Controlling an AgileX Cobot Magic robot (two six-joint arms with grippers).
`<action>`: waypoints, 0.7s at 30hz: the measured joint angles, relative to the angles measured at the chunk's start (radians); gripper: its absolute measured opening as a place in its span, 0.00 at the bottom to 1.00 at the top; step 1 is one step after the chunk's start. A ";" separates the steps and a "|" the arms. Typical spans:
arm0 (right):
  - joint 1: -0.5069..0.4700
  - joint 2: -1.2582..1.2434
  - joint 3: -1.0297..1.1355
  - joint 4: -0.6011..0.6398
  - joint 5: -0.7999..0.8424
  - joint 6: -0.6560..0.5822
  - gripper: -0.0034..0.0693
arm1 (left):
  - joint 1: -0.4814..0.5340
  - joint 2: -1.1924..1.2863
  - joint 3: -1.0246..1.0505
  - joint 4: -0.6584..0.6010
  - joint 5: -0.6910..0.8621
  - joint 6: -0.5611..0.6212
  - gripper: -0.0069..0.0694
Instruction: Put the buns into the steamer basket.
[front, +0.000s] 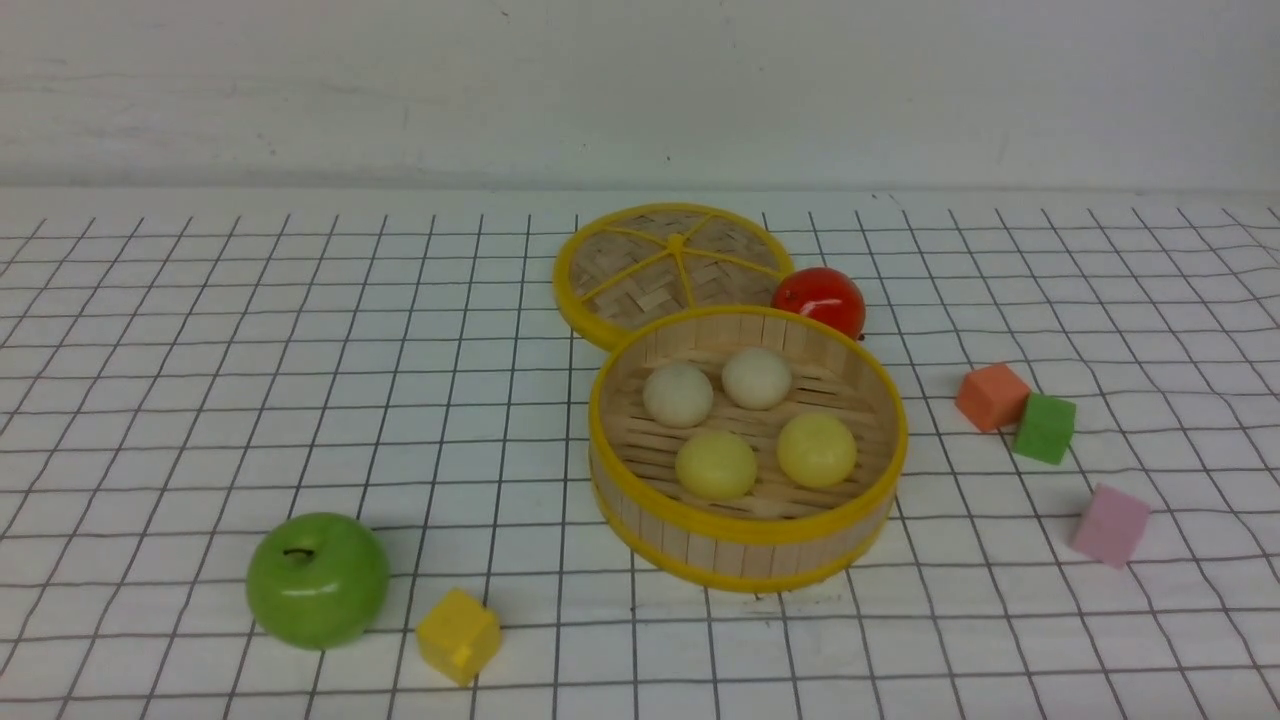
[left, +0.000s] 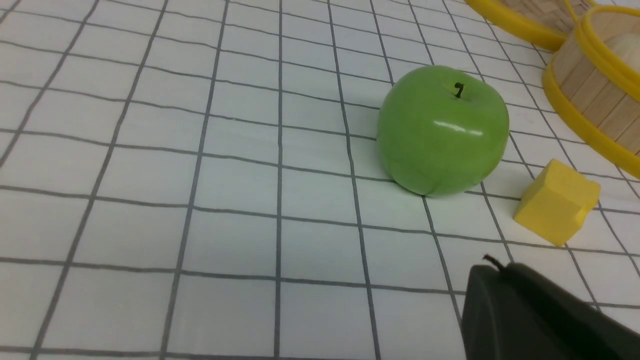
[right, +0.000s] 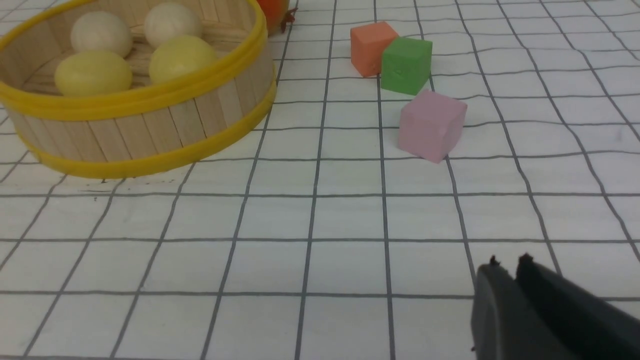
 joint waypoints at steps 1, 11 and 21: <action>0.000 0.000 0.000 0.000 0.000 0.000 0.12 | 0.000 0.000 0.000 0.000 0.000 0.000 0.07; 0.000 0.000 0.000 0.000 0.000 -0.001 0.13 | 0.000 0.000 0.000 0.000 0.000 0.000 0.07; 0.000 0.000 0.000 0.000 0.000 -0.001 0.15 | 0.000 0.000 0.000 0.000 0.000 0.000 0.07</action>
